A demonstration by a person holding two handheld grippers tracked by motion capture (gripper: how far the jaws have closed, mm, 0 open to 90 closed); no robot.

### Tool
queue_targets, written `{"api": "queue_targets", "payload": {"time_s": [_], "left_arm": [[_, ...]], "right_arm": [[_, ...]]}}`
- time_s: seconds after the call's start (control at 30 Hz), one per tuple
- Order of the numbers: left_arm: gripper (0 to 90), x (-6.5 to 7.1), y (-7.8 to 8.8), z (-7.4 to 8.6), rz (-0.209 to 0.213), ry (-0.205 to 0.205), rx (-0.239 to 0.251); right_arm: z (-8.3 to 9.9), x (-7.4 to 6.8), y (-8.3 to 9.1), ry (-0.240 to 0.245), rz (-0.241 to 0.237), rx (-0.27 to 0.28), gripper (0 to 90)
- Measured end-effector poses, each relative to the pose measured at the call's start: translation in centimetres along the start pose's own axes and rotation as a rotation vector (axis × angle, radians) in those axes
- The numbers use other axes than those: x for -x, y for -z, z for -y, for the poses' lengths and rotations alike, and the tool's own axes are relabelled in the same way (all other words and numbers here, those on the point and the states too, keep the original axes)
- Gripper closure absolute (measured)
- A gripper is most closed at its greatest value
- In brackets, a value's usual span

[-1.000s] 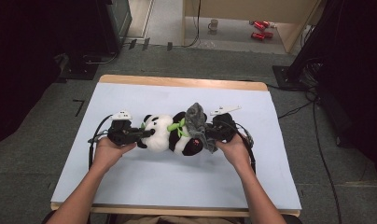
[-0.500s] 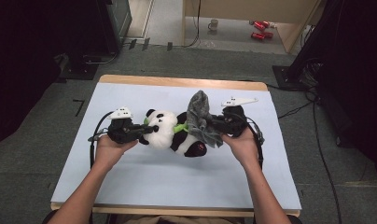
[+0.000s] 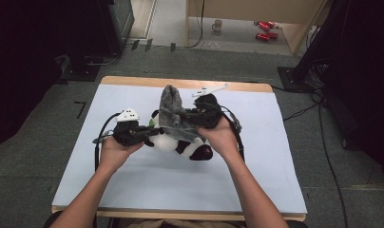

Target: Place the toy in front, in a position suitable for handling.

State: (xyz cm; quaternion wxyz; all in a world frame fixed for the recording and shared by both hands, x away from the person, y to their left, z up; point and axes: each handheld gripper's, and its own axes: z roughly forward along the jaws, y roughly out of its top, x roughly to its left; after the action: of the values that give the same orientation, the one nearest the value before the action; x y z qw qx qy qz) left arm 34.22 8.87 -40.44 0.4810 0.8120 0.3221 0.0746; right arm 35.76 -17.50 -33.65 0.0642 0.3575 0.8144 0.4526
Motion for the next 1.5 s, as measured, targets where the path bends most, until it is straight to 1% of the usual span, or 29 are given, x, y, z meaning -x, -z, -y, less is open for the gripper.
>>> {"api": "queue_targets", "payload": {"time_s": [0.03,0.07,0.17,0.23,0.27,0.33,0.4,0.47,0.5,0.57,0.6,0.63,0.67,0.73,0.9,1.07,1.1,1.13,1.17,1.23,1.27,1.3,1.4,1.43,1.5], "left_arm": [[84.9,0.0,0.0,0.0,-0.001,-0.003,-0.001],[84.9,0.1,-0.1,-0.1,-0.003,-0.007,0.002],[85.0,0.3,-0.1,-0.1,-0.016,-0.021,-0.010],[85.0,0.1,-0.1,0.0,-0.015,-0.017,-0.018],[84.9,0.1,-0.1,0.0,-0.014,-0.018,-0.019],[84.9,0.2,-0.2,0.0,-0.015,-0.016,-0.020],[84.9,0.2,-0.2,0.1,-0.015,-0.018,-0.024],[84.9,0.1,-0.1,0.2,-0.014,-0.012,-0.028],[84.9,0.0,-0.1,0.3,-0.012,-0.008,-0.030],[84.9,-0.2,-0.1,0.4,-0.010,-0.004,-0.033],[84.8,-0.1,-0.1,0.5,-0.008,-0.001,-0.033],[84.8,-0.1,-0.1,0.5,-0.008,-0.001,-0.033],[84.7,-0.1,-0.1,0.5,-0.005,-0.001,-0.031],[84.7,-0.2,-0.1,0.5,0.000,-0.003,-0.031],[84.6,-0.1,-0.1,0.5,0.002,-0.007,-0.030],[84.5,-0.3,0.0,0.7,0.004,0.002,-0.035],[84.5,-0.4,0.0,0.8,0.002,0.005,-0.038],[84.5,-0.4,0.0,0.8,0.000,0.007,-0.040],[84.5,-0.5,0.0,0.8,-0.002,0.011,-0.042],[84.5,-0.6,0.0,0.9,0.000,0.014,-0.043],[84.5,-0.6,0.0,0.9,0.006,0.017,-0.038],[84.5,-0.5,0.0,0.9,0.008,0.015,-0.033],[84.5,-0.3,-0.1,0.7,0.012,0.009,-0.024],[84.5,-0.3,-0.1,0.7,0.012,0.009,-0.024],[84.5,-0.3,0.0,0.7,0.012,0.008,-0.027]], "right_arm": [[0.0,0.0,0.0,0.000,0.000,0.000,80.2],[-0.4,-0.3,-1.2,0.007,-0.013,-0.027,80.2],[-0.5,-0.7,-2.8,0.015,-0.015,-0.077,80.1],[-0.4,-0.7,-3.4,0.029,0.001,-0.095,80.1],[-0.3,-0.6,-3.5,0.029,0.004,-0.101,80.1],[-0.2,-0.3,-3.5,0.039,0.031,-0.117,80.1],[0.0,0.1,-3.3,0.024,0.038,-0.122,80.1],[0.3,0.6,-3.0,0.024,0.075,-0.130,80.1],[0.5,0.9,-2.9,0.016,0.096,-0.140,80.1],[1.2,1.6,-2.7,-0.004,0.112,-0.156,80.1],[1.5,1.9,-2.6,-0.017,0.110,-0.155,80.1],[1.5,1.9,-2.6,-0.017,0.110,-0.155,80.1],[2.2,2.6,-2.4,-0.037,0.118,-0.160,80.1],[2.7,3.2,-2.1,-0.052,0.117,-0.153,80.0],[3.2,4.2,-1.6,-0.083,0.107,-0.144,80.0],[3.3,4.5,-1.1,-0.085,0.115,-0.133,80.0],[3.5,4.8,-0.7,-0.087,0.131,-0.127,80.0],[3.6,5.0,-0.5,-0.090,0.137,-0.128,80.0],[3.8,5.2,-0.2,-0.087,0.154,-0.133,80.0],[4.2,5.8,0.4,-0.097,0.193,-0.160,80.1],[4.2,5.8,0.4,-0.097,0.193,-0.160,80.1],[5.0,6.7,1.0,-0.125,0.184,-0.150,80.1],[5.5,7.2,1.6,-0.133,0.200,-0.148,80.0],[5.5,7.2,1.6,-0.133,0.200,-0.148,80.0],[5.6,7.6,2.1,-0.145,0.211,-0.140,80.0]]}}
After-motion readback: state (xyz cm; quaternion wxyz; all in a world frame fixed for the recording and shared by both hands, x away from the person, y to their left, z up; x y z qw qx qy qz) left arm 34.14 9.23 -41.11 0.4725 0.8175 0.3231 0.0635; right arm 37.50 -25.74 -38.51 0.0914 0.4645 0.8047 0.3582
